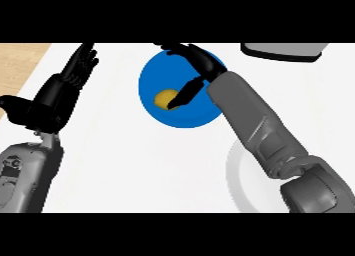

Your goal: Pick the lemon from the plate and place it in the plate

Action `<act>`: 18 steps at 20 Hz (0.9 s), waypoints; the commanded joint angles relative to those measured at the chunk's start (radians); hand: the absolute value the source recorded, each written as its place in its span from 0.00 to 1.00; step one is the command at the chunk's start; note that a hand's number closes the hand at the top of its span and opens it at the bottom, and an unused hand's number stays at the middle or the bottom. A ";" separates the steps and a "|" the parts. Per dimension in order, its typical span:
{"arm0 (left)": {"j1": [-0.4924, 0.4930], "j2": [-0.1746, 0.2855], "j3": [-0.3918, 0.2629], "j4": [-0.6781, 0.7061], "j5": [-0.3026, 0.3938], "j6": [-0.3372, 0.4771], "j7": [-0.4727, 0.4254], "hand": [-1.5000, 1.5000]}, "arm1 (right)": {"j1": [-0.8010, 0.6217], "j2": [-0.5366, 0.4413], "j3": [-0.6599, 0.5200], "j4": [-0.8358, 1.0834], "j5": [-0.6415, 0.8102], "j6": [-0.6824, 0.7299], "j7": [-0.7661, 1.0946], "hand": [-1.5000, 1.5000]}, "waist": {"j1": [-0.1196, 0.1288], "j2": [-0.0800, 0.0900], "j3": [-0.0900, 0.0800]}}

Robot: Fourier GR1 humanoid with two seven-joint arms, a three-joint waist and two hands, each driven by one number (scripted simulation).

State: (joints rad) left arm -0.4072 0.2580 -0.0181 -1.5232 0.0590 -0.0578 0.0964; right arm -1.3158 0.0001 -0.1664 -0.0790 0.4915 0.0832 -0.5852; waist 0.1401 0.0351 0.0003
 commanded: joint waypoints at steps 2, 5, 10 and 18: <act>0.011 0.000 0.006 -0.005 -0.010 0.011 0.007 0.50 | -0.044 0.000 -0.088 0.010 -0.103 0.057 0.032 0.00 | -0.020 -0.002 0.000; 0.029 0.028 0.034 0.005 -0.006 -0.003 -0.017 0.50 | -0.030 0.000 -0.130 -0.009 -0.139 0.054 0.048 0.00 | -0.048 -0.001 0.000; 0.031 0.030 0.048 -0.038 0.012 0.002 0.021 0.50 | -0.004 -0.107 -0.157 -0.016 -0.164 0.146 0.048 0.00 | -0.057 -0.002 0.001; 0.075 0.013 0.022 -0.048 -0.002 -0.011 -0.017 0.50 | 0.066 -0.273 -0.159 -0.032 -0.162 0.315 -0.045 0.00 | -0.036 0.014 0.002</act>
State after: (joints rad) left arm -0.3572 0.2745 0.0156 -1.5671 0.0636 -0.0583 0.0966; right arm -1.2849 -0.2181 -0.3335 -0.1014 0.3198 0.3411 -0.5839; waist 0.0972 0.0436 0.0017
